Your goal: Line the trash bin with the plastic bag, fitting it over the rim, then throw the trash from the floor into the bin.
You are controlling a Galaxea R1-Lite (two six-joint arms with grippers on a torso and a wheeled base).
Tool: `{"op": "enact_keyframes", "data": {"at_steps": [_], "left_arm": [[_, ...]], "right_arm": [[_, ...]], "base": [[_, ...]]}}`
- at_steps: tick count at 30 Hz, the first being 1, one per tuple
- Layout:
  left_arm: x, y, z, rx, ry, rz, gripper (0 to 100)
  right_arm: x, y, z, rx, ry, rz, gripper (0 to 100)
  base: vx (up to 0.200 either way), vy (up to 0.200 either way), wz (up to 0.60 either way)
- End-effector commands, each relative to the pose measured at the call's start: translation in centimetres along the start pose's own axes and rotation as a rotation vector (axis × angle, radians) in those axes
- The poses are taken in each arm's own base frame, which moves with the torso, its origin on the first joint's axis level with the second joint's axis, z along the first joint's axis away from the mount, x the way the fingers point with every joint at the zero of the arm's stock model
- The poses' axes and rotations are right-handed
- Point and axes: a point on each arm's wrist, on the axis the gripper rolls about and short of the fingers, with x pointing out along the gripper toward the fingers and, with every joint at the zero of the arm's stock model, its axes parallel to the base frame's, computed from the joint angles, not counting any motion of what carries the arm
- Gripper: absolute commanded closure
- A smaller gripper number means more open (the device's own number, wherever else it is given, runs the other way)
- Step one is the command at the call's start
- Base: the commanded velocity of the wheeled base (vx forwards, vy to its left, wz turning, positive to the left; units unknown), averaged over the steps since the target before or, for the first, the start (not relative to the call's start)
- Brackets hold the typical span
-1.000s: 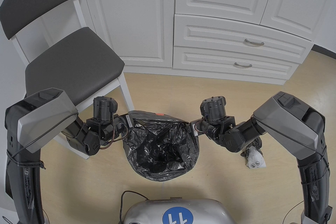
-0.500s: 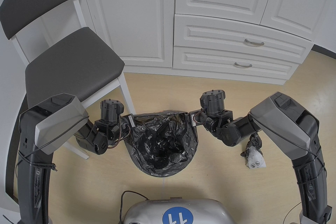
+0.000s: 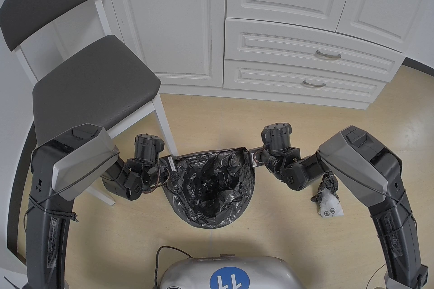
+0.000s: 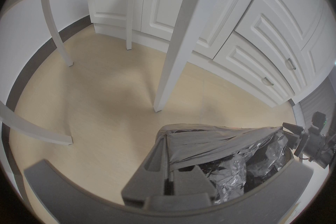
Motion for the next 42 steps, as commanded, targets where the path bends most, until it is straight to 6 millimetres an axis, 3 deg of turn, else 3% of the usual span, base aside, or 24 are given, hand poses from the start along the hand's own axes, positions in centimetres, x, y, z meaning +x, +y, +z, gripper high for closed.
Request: {"op": "enact_keyframes", "data": {"at_steps": [1, 6, 7, 9, 13, 20, 26, 34, 38, 42], "left_arm": [[0.0, 0.0, 0.0, 0.002, 0.011, 0.011, 100], [-0.5, 0.0, 0.1, 0.008, 0.042, 0.027, 100], [-1.7, -0.3, 1.2, 0.007, 0.031, 0.023, 100], [-2.5, -0.3, 1.6, 0.010, 0.033, 0.022, 100], [-6.8, -0.6, 3.0, 0.104, 0.083, 0.018, 100], [-10.3, -0.9, 3.9, 0.122, 0.115, -0.062, 100], [-8.9, 0.3, 2.1, 0.100, 0.241, -0.149, 100], [-7.6, 1.2, 0.9, 0.098, 0.287, -0.129, 100], [-6.3, 3.1, 0.2, 0.116, 0.314, -0.090, 100], [-6.3, 3.8, 0.2, 0.125, 0.319, -0.089, 100]], "right_arm": [[0.7, -0.1, -1.4, -0.007, 0.027, -0.008, 0], [0.3, 0.0, -0.8, -0.004, 0.016, -0.002, 0], [-0.9, 0.0, 0.6, 0.000, -0.004, 0.004, 0], [-1.7, -0.1, 1.3, 0.000, -0.010, 0.011, 0], [-5.5, -0.2, 3.7, -0.008, -0.022, 0.039, 0], [-11.0, -0.7, 4.3, -0.069, 0.008, 0.078, 0], [-13.2, -0.6, 2.9, -0.090, 0.057, 0.097, 0], [-12.8, -0.5, 1.6, -0.023, 0.095, 0.093, 0], [-13.6, -0.8, 1.1, 0.057, 0.103, 0.090, 0], [-14.6, -1.1, 0.9, 0.081, 0.082, 0.097, 0]], "base": [[0.000, 0.000, 0.00], [0.000, 0.000, 0.00], [0.000, 0.000, 0.00], [0.000, 0.000, 0.00], [0.000, 0.000, 0.00], [0.000, 0.000, 0.00], [0.000, 0.000, 0.00], [0.000, 0.000, 0.00], [0.000, 0.000, 0.00], [0.000, 0.000, 0.00]]}}
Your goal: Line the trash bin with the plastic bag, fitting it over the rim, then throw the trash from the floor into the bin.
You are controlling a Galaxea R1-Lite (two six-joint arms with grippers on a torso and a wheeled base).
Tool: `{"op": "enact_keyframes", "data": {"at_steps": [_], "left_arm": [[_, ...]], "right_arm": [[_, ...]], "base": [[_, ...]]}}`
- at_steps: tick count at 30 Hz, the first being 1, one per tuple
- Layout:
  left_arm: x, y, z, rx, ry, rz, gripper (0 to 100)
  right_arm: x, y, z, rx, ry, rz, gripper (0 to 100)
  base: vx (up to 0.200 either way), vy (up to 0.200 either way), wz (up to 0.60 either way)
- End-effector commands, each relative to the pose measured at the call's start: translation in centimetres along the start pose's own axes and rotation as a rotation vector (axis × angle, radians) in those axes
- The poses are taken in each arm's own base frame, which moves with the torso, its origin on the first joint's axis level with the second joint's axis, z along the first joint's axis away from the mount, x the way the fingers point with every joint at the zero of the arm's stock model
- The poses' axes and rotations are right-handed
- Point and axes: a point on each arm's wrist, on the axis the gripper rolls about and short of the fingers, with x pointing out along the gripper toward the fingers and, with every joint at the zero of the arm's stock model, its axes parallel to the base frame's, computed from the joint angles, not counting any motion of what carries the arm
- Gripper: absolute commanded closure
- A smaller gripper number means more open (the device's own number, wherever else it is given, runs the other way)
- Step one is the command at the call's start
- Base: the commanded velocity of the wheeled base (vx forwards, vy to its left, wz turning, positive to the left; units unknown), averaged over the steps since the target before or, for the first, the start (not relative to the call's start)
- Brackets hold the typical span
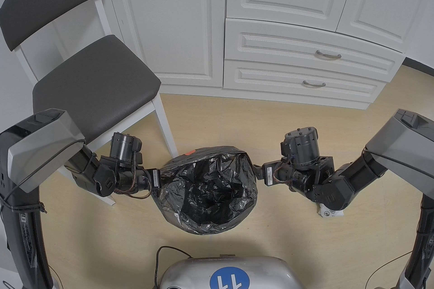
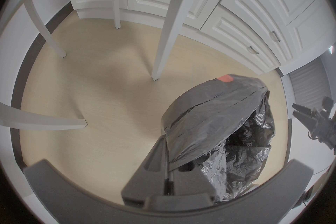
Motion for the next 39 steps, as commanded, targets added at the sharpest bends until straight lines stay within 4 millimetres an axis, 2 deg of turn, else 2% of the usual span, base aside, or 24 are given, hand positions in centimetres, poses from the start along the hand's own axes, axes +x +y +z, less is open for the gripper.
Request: {"op": "enact_keyframes", "data": {"at_steps": [1, 7, 11, 18, 19, 24, 30, 34, 39], "left_arm": [[-0.1, 0.9, -0.5, -0.010, 0.035, -0.041, 100], [-1.0, 0.5, -0.1, -0.006, 0.050, -0.067, 100], [-1.0, 0.4, -0.3, 0.001, 0.044, -0.067, 100], [-2.4, 0.2, -0.6, 0.018, -0.001, -0.027, 100], [-2.6, 0.1, -0.6, 0.017, -0.001, -0.031, 0], [-2.7, -0.3, -0.3, 0.018, -0.016, -0.042, 0], [-2.8, -0.5, -1.0, 0.047, 0.025, -0.030, 0], [-4.5, -0.2, -2.0, 0.140, 0.075, -0.030, 0], [-5.9, -0.4, -2.5, 0.160, 0.076, -0.036, 0]], "right_arm": [[-1.8, -0.4, -0.7, 0.034, -0.030, 0.021, 0], [-1.5, 0.8, -3.0, 0.047, -0.049, 0.066, 0], [-1.6, 1.4, -3.1, 0.052, -0.057, 0.085, 0], [-1.4, 2.1, -4.0, 0.123, -0.029, 0.102, 0], [-1.3, 2.1, -4.2, 0.128, -0.029, 0.102, 0], [-1.3, 2.2, -4.2, 0.132, -0.051, 0.121, 0], [-1.9, 2.0, -3.5, 0.135, -0.064, 0.132, 0], [-3.0, 1.8, -3.0, 0.122, -0.073, 0.135, 0], [-3.5, 1.6, -2.5, 0.122, -0.089, 0.138, 0]], "base": [[0.000, 0.000, 0.00], [0.000, 0.000, 0.00], [0.000, 0.000, 0.00], [0.000, 0.000, 0.00], [0.000, 0.000, 0.00], [0.000, 0.000, 0.00], [0.000, 0.000, 0.00], [0.000, 0.000, 0.00], [0.000, 0.000, 0.00]]}}
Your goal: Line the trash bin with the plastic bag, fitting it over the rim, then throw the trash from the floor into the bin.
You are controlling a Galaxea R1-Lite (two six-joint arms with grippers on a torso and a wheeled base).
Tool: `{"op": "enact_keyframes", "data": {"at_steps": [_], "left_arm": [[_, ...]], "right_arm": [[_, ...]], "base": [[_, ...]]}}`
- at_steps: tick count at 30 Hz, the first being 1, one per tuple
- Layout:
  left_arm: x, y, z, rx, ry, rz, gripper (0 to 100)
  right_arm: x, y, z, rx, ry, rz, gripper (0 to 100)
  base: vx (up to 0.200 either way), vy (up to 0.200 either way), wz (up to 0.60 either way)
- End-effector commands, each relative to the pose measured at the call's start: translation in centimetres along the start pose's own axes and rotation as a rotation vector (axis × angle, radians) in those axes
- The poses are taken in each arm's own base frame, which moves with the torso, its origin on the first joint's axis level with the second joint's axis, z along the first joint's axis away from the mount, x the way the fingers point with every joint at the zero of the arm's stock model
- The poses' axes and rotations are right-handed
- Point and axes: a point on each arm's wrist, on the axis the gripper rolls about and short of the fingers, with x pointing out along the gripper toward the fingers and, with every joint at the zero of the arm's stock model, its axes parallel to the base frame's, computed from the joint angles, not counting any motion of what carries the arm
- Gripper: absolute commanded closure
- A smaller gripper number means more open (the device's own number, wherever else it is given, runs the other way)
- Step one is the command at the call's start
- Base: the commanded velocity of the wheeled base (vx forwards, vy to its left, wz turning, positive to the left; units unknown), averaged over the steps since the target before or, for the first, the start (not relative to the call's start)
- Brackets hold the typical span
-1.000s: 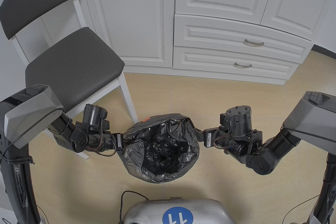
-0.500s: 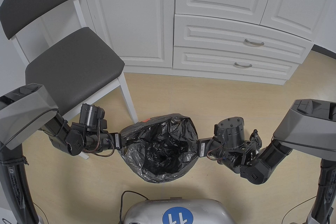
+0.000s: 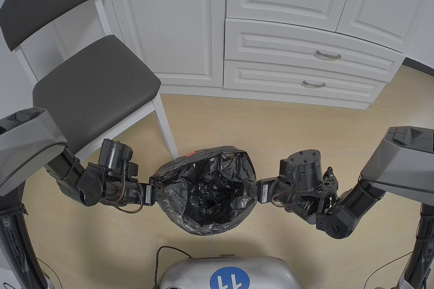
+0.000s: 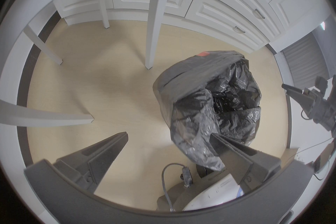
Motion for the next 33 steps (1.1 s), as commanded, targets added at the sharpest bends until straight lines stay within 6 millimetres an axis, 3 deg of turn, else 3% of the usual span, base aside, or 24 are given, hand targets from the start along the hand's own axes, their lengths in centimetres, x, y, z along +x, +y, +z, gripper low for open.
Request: {"op": "enact_keyframes", "data": {"at_steps": [1, 3, 4, 5, 6, 11, 18, 24, 30, 33], "left_arm": [[-2.4, -0.6, -0.2, 0.013, -0.028, -0.012, 0], [-4.4, -1.3, -0.3, 0.027, -0.050, -0.027, 0], [-4.4, -1.3, -0.3, 0.027, -0.050, -0.027, 0], [-6.5, -2.0, -0.4, 0.038, -0.089, -0.046, 0], [-7.4, -2.6, -0.6, 0.049, -0.096, -0.059, 0], [-11.1, -4.4, -2.1, 0.064, -0.160, -0.082, 0], [-14.8, -5.0, -4.9, 0.104, -0.298, -0.161, 0], [-13.7, -4.5, -4.3, 0.021, -0.280, -0.146, 0], [-11.8, -3.8, -2.7, -0.069, -0.105, -0.102, 0], [-10.9, -2.4, 0.0, -0.127, -0.029, -0.179, 0]], "right_arm": [[-0.9, 0.1, 0.9, 0.002, -0.025, 0.009, 0], [-1.2, 0.2, 0.9, -0.007, -0.023, 0.015, 0], [-1.2, 0.2, 0.9, -0.007, -0.023, 0.015, 0], [-1.7, 0.3, 0.9, -0.017, -0.023, 0.019, 0], [-1.8, 0.3, 0.9, -0.022, -0.021, 0.020, 0], [-2.8, 0.2, 1.4, -0.040, -0.030, 0.023, 0], [-4.1, -0.1, 2.1, -0.056, 0.029, 0.031, 0], [-4.0, -0.3, 1.7, -0.062, 0.075, 0.035, 0], [-3.1, -0.5, 1.0, -0.065, 0.098, 0.020, 0], [-2.0, -0.6, 0.0, -0.062, 0.124, 0.011, 0]], "base": [[0.000, 0.000, 0.00], [0.000, 0.000, 0.00], [0.000, 0.000, 0.00], [0.000, 0.000, 0.00], [0.000, 0.000, 0.00], [0.000, 0.000, 0.00], [0.000, 0.000, 0.00], [0.000, 0.000, 0.00], [0.000, 0.000, 0.00], [0.000, 0.000, 0.00]]}}
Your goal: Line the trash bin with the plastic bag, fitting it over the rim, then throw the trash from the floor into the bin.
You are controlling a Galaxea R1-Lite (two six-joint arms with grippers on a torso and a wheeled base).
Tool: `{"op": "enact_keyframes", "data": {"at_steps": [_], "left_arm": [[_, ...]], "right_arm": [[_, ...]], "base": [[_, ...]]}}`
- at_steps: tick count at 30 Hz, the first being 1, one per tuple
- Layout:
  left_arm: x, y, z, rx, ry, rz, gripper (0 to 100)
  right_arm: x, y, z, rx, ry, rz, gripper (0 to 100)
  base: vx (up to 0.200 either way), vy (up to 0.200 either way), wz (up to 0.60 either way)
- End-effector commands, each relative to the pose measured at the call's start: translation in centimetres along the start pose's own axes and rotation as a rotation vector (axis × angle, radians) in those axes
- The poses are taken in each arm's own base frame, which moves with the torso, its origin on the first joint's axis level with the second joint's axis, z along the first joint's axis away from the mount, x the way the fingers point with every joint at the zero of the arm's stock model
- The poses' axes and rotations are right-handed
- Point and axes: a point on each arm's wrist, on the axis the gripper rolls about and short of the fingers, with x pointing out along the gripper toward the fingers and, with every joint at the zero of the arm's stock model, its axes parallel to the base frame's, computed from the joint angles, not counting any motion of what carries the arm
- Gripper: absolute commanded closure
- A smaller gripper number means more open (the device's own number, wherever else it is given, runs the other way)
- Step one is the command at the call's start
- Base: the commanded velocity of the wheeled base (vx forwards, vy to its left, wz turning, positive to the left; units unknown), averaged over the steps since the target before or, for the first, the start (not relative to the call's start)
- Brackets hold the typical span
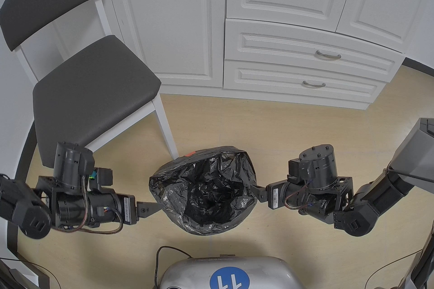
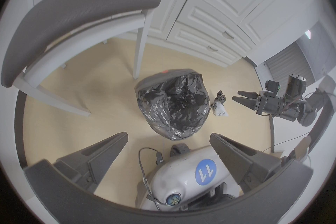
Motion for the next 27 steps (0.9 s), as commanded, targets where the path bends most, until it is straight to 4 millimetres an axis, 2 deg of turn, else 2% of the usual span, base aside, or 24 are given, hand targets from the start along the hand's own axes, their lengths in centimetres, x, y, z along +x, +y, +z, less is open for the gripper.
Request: {"op": "enact_keyframes", "data": {"at_steps": [1, 2, 3, 7, 11, 16, 21, 24, 27], "left_arm": [[2.8, 2.3, 4.2, -0.115, 0.097, -0.061, 0], [2.8, 2.4, 4.3, -0.115, 0.095, -0.062, 0], [4.4, 3.4, 4.5, -0.128, 0.118, -0.061, 0], [7.8, 5.4, 4.0, -0.133, 0.176, -0.028, 0], [10.0, 6.8, 3.3, -0.133, 0.188, -0.013, 0], [10.4, 7.4, 3.3, -0.141, 0.160, -0.009, 0], [11.1, 7.7, 3.0, -0.148, 0.175, -0.008, 0], [11.7, 7.8, 2.8, -0.150, 0.184, -0.008, 0], [12.4, 8.0, 2.3, -0.150, 0.190, -0.006, 0]], "right_arm": [[2.0, -0.1, -1.7, 0.002, 0.049, -0.016, 0], [2.1, -0.1, -1.7, 0.004, 0.049, -0.016, 0], [2.6, -0.2, -2.3, 0.004, 0.071, -0.021, 0], [3.9, 0.2, -3.8, -0.008, 0.108, -0.022, 0], [5.5, 0.5, -5.3, -0.017, 0.139, -0.026, 0], [7.4, 2.0, -6.3, -0.007, 0.080, 0.005, 0], [8.3, 4.0, -7.4, 0.005, 0.040, 0.055, 0], [8.8, 3.7, -8.1, -0.012, 0.057, 0.026, 0], [8.9, 2.6, -7.9, -0.032, 0.046, -0.056, 0]], "base": [[0.000, 0.000, 0.00], [0.000, 0.000, 0.00], [0.000, 0.000, 0.00], [0.000, 0.000, 0.00], [0.000, 0.000, 0.00], [0.000, 0.000, 0.00], [0.000, 0.000, 0.00], [0.000, 0.000, 0.00], [0.000, 0.000, 0.00]]}}
